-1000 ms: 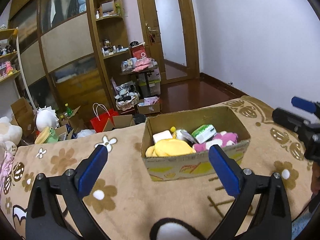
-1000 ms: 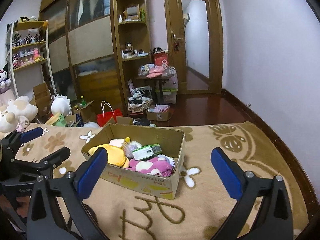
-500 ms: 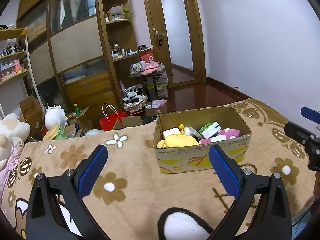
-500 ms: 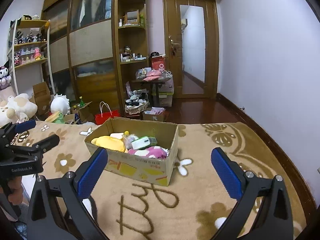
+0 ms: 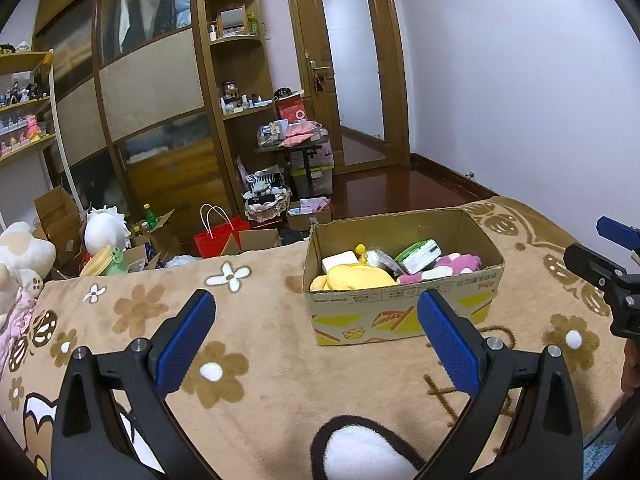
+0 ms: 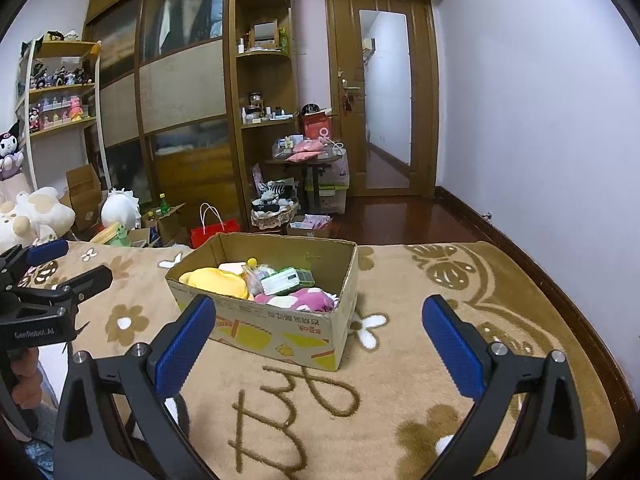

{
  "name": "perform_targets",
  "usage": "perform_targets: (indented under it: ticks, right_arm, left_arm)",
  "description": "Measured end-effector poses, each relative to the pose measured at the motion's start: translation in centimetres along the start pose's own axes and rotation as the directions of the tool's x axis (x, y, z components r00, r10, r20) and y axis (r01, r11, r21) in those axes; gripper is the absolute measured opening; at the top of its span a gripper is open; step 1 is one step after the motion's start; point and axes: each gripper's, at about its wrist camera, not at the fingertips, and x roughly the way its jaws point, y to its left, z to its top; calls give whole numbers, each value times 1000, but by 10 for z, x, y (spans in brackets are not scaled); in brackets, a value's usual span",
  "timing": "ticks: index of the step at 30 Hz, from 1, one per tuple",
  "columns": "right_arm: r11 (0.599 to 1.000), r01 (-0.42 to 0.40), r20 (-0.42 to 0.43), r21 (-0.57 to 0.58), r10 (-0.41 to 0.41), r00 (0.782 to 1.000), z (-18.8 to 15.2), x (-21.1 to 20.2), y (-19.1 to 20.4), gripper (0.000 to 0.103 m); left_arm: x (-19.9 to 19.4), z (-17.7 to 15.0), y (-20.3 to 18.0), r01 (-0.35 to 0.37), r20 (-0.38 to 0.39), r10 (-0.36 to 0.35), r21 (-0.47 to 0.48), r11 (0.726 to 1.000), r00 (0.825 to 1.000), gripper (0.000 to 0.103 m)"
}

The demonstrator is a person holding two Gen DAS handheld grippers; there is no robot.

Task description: Organize soft objects

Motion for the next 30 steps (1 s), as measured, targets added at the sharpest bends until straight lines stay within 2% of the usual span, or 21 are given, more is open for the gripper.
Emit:
perform_targets:
  ticks: [30]
  right_arm:
    - [1000,21,-24,20,-21,1000,-1,13,-8,103]
  left_arm:
    - [8,-3,0,8,-27,-8,12,1000,1000,100]
